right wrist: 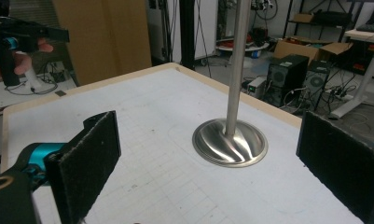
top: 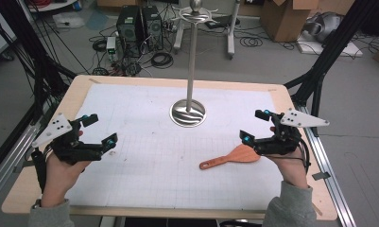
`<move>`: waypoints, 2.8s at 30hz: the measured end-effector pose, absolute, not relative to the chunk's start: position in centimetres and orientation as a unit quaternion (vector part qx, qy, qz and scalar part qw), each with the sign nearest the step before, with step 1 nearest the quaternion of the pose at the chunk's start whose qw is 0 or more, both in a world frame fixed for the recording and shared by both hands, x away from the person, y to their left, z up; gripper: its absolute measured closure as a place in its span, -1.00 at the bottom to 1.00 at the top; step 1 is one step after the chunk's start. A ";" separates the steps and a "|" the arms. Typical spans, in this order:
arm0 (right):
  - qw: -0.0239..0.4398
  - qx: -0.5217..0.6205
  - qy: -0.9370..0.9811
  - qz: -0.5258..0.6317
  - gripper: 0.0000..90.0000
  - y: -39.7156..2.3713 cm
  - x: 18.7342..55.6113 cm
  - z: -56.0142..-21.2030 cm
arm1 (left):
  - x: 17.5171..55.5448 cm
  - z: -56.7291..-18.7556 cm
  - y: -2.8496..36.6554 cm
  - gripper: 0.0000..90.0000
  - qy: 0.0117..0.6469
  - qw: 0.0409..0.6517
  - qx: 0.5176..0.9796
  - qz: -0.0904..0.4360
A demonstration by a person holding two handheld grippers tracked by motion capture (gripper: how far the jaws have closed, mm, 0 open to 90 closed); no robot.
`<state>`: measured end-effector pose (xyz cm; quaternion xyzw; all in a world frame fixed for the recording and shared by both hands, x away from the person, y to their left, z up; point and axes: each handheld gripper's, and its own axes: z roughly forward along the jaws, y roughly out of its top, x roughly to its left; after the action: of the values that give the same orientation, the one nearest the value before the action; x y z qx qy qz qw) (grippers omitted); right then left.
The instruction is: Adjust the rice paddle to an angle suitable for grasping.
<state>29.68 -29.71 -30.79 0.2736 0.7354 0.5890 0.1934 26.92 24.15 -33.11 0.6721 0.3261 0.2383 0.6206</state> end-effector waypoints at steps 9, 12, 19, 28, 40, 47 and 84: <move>0.173 0.261 0.749 0.584 -0.64 -29.3 30.1 -31.6 | 27.1 -33.4 23.7 -0.96 0.327 0.613 0.680 0.233; 0.161 0.258 0.754 0.583 -0.48 -29.1 30.2 -32.0 | 27.2 -33.5 23.7 -0.96 0.327 0.612 0.682 0.231; 0.151 0.241 0.770 0.571 0.04 -28.7 30.3 -32.8 | 27.4 -33.7 23.6 -0.96 0.332 0.607 0.686 0.227; 0.121 0.216 0.808 0.535 0.67 -28.0 30.7 -34.4 | 27.6 -34.0 23.3 -0.96 0.332 0.603 0.691 0.221; 0.102 0.197 0.829 0.513 0.98 -27.3 31.5 -36.2 | 27.7 -34.3 23.2 -0.96 0.336 0.598 0.694 0.218; 0.075 0.188 0.837 0.508 0.98 -27.3 32.1 -37.7 | 27.8 -34.4 23.1 -0.96 0.336 0.597 0.696 0.217; -0.009 0.141 0.896 0.421 0.98 -23.7 33.4 -43.5 | 28.2 -34.9 23.2 -0.96 0.347 0.586 0.700 0.213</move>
<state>33.37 -23.65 -43.55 0.1409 0.8961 0.4208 -0.0090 28.24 23.16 -34.94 0.7001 0.3472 0.2131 0.5865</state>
